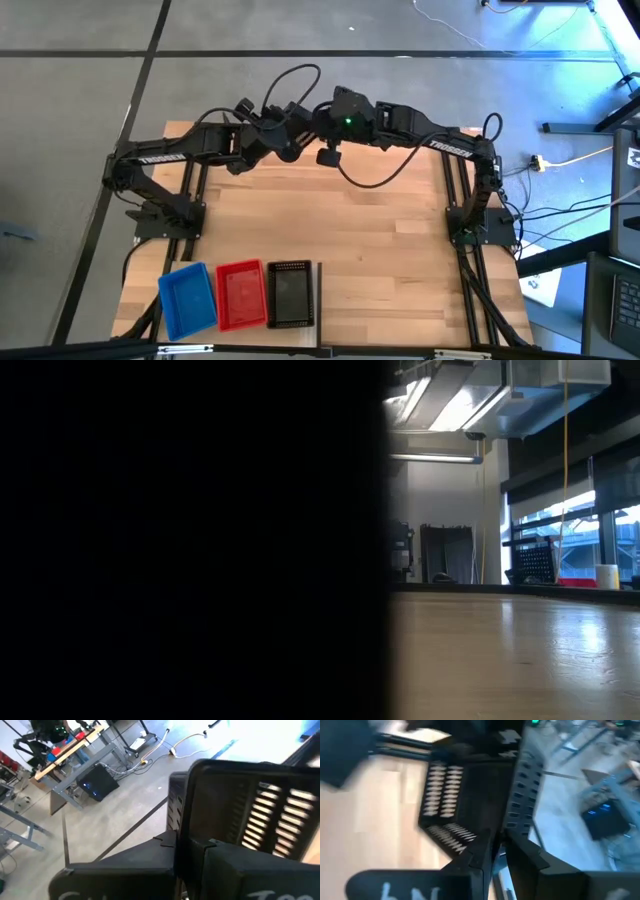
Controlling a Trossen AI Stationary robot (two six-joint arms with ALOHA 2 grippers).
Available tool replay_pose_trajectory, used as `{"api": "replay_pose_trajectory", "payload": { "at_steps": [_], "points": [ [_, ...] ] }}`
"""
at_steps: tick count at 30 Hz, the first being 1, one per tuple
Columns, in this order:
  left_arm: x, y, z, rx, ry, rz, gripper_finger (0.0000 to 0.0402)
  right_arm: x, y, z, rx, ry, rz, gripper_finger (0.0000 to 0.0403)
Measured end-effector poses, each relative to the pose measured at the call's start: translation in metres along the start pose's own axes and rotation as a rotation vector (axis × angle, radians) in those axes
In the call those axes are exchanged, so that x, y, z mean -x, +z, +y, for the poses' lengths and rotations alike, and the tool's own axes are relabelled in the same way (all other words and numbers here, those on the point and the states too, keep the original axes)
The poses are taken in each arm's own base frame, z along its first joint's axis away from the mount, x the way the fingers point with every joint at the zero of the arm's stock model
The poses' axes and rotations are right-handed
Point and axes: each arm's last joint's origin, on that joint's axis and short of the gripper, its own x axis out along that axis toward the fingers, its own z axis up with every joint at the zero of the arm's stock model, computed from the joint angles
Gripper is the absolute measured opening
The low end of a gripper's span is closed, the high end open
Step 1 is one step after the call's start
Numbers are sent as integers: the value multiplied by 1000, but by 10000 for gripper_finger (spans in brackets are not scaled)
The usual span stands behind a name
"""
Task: Stack baskets on shelf by color
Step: Stack the black bin on top of the other black bin on the shelf
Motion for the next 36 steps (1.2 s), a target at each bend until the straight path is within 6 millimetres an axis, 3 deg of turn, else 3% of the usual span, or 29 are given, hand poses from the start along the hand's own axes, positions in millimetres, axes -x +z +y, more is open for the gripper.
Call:
{"api": "replay_pose_trajectory", "payload": {
  "at_steps": [5,13,19,30,36],
  "points": [
    [0,0,0,8,-11,-2,0,0,0,-3,-7,-92,16,58],
    [4,0,-4,-1,-45,-7,0,-2,-1,-7,-17,-79,12,58],
    [5,0,-5,-3,-50,-8,0,-2,-1,-7,-19,-87,13,11],
    [6,0,-5,-7,-71,-5,1,-3,-1,-8,-30,-87,11,3],
    [6,0,-6,14,-95,-1,33,-3,-1,-8,-30,-86,11,2]
  ]
}}
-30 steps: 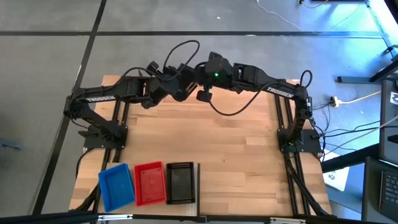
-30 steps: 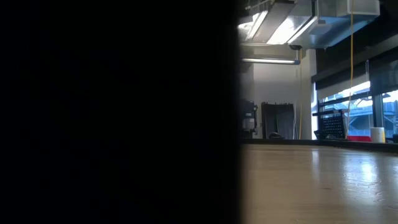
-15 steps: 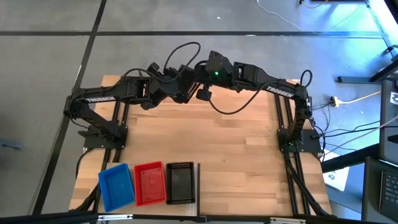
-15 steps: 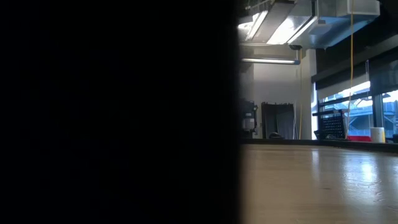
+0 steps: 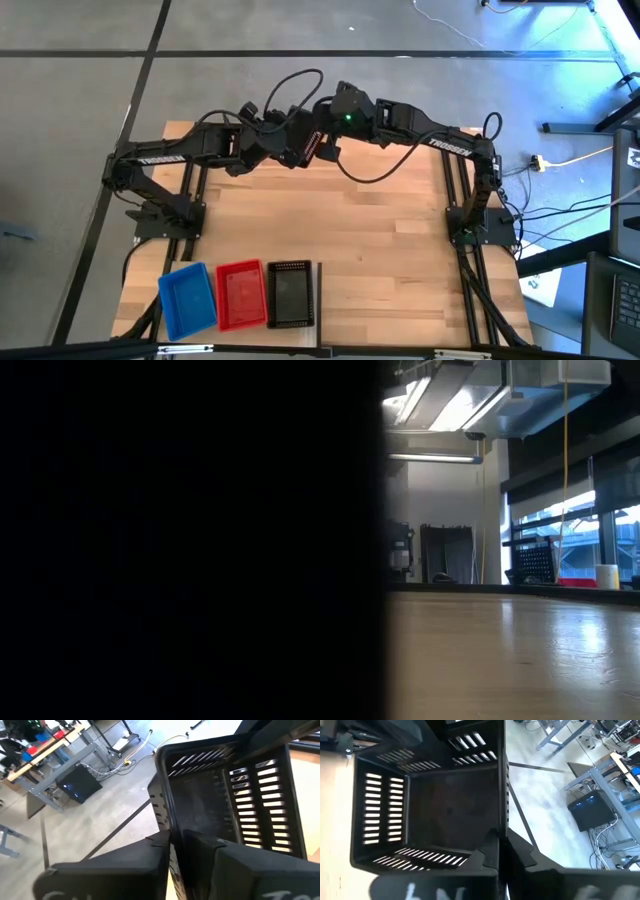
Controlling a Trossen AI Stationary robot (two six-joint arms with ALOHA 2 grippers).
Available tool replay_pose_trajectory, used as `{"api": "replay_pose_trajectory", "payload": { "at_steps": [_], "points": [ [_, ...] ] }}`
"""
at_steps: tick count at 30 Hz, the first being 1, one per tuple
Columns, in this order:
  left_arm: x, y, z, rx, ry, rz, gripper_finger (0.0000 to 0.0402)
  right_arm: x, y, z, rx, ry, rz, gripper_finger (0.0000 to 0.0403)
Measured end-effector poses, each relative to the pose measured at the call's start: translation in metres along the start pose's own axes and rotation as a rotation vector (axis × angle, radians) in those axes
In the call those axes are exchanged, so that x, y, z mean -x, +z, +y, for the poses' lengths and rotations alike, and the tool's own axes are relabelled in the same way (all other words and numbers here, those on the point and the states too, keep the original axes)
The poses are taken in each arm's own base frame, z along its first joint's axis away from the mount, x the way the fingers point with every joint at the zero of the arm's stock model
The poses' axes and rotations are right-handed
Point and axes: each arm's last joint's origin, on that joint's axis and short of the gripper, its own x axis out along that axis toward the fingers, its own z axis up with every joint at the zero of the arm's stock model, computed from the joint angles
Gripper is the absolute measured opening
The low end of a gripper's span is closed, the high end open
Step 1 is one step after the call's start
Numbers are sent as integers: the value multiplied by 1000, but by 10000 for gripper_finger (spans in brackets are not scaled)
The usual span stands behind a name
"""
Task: Stack baskets on shelf by color
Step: Stack the black bin on top of the other black bin on the shelf
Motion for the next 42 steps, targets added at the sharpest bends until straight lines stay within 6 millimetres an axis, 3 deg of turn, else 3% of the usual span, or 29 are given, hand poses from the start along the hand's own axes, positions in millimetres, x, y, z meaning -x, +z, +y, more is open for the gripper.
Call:
{"api": "replay_pose_trajectory", "payload": {
  "at_steps": [7,21,25,35,42],
  "points": [
    [4,0,-2,5,-23,-6,52,0,-2,1,6,14,23,1],
    [61,5,15,52,-155,-122,50,1,-6,2,0,15,61,0],
    [76,4,25,70,-182,-143,53,17,-7,4,-6,101,68,0],
    [105,-14,79,155,-224,-118,53,95,20,19,-202,601,-48,0],
    [116,-18,103,198,-261,-140,50,107,28,52,-342,805,-3,0]
  ]
}}
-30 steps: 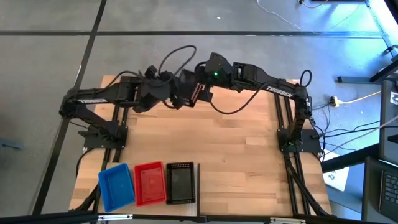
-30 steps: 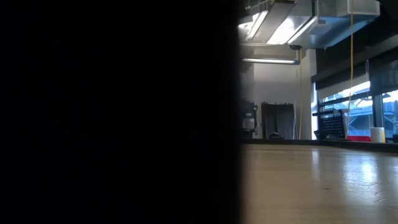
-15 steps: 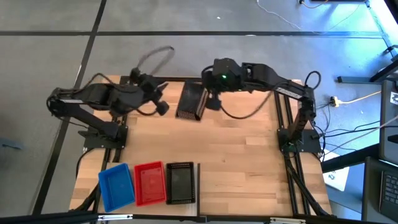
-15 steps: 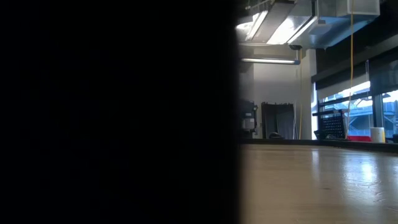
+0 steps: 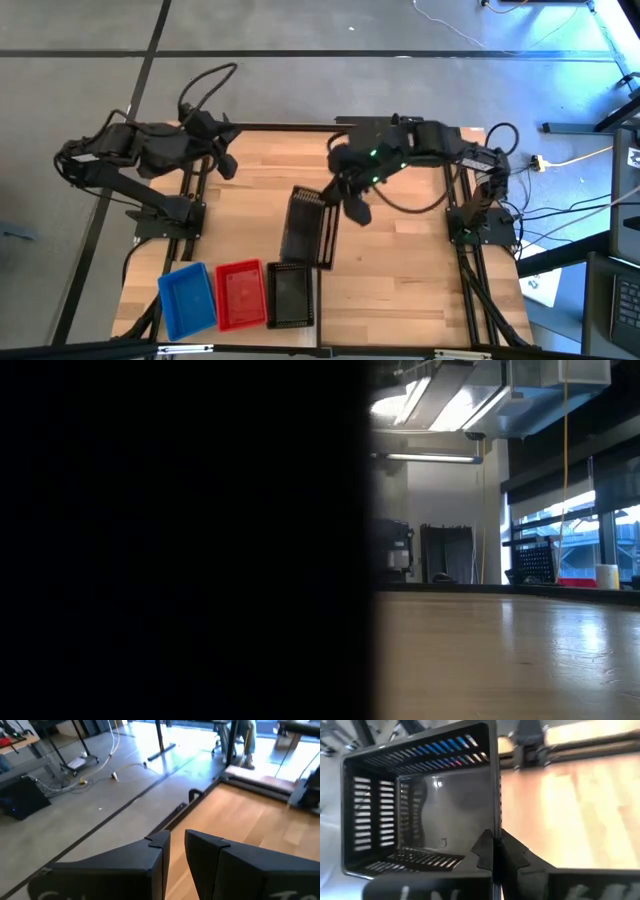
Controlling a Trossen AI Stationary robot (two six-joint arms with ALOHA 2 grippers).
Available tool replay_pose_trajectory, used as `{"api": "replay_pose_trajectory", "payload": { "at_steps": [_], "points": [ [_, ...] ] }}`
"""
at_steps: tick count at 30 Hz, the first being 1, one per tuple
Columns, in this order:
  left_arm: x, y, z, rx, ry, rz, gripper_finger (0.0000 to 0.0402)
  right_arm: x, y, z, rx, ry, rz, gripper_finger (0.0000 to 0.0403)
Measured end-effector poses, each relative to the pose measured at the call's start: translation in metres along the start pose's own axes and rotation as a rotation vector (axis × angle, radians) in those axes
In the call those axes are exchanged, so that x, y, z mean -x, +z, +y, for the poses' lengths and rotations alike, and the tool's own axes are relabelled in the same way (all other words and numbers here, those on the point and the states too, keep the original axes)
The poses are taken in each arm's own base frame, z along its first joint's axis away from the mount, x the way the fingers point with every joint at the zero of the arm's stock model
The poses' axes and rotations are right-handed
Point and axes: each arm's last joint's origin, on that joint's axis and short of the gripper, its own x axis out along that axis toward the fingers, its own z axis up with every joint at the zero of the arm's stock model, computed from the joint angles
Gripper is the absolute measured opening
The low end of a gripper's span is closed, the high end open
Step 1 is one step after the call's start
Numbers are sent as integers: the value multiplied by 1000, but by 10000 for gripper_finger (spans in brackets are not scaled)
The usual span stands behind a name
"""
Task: Stack baskets on shelf by color
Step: Stack the black bin on top of the other black bin on the shelf
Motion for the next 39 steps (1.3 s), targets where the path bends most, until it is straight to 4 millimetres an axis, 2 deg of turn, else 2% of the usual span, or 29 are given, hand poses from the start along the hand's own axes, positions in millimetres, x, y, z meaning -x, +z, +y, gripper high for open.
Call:
{"api": "replay_pose_trajectory", "payload": {
  "at_steps": [11,19,26,30,33,39],
  "points": [
    [6,-8,7,-29,-78,73,51,-65,-12,25,-26,160,130,0],
    [6,-10,6,-44,-101,95,50,-97,-18,33,-91,171,170,0],
    [13,-14,-1,-52,-517,209,52,-125,-25,30,-134,163,210,0],
    [16,-14,-3,-46,-653,244,53,-139,-29,28,-167,153,239,0],
    [19,-14,0,-42,-666,240,53,-147,-33,29,-170,166,265,0],
    [22,-14,5,-35,-669,230,53,-147,-35,34,-161,176,275,0]
  ]
}}
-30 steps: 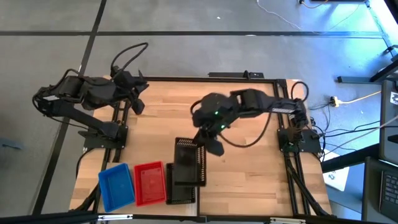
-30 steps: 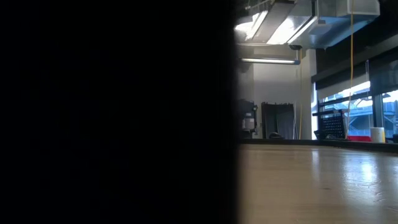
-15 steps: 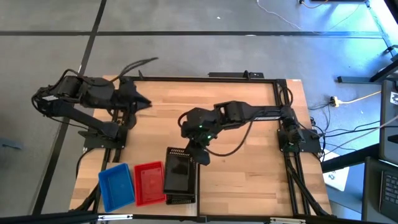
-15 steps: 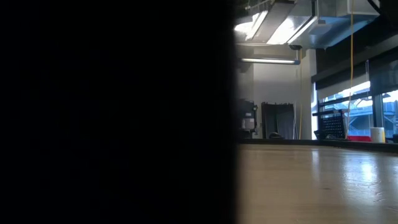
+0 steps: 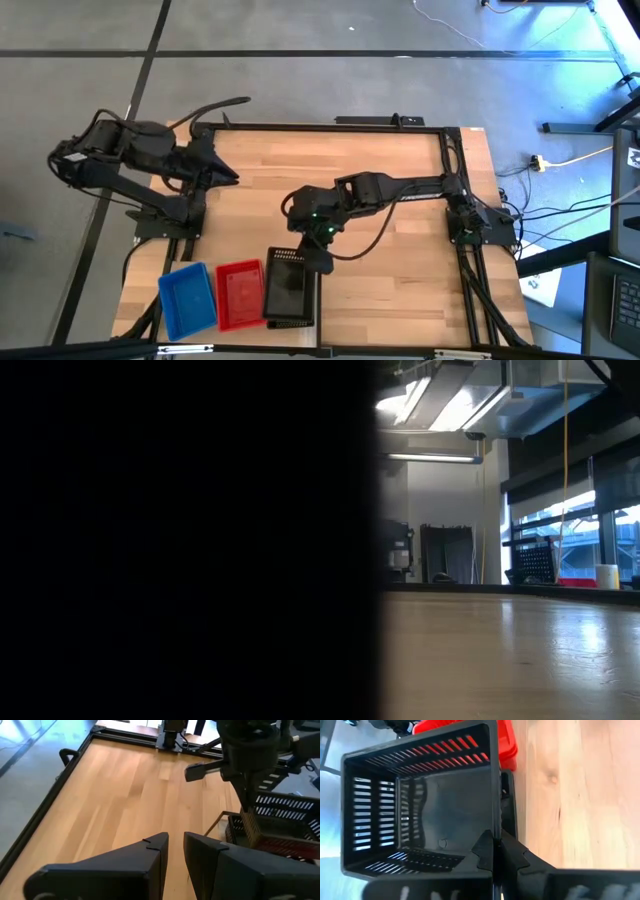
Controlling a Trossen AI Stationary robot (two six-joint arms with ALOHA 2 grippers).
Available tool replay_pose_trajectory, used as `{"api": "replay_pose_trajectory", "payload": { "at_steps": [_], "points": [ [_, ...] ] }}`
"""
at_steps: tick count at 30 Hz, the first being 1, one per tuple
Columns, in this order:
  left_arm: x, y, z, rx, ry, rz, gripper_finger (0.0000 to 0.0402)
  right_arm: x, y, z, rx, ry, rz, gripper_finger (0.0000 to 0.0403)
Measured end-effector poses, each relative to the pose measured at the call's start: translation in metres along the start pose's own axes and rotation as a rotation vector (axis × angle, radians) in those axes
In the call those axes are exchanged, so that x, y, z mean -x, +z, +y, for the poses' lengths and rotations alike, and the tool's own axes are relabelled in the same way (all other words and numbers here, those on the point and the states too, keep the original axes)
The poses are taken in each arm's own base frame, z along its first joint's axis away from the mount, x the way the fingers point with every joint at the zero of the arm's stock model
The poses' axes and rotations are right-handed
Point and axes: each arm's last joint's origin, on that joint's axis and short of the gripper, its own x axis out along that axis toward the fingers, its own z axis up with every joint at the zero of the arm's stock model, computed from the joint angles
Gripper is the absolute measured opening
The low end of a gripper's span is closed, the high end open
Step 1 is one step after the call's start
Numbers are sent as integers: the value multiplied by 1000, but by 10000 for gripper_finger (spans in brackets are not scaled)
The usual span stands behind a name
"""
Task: Stack baskets on shelf by color
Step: Stack the black bin on top of the other black bin on the shelf
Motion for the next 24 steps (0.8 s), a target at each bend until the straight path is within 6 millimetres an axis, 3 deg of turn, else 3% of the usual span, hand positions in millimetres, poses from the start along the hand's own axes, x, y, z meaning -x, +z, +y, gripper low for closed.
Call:
{"api": "replay_pose_trajectory", "payload": {
  "at_steps": [24],
  "points": [
    [9,-2,2,4,-6,-23,53,-20,-2,-10,64,-20,34,33]
  ]
}}
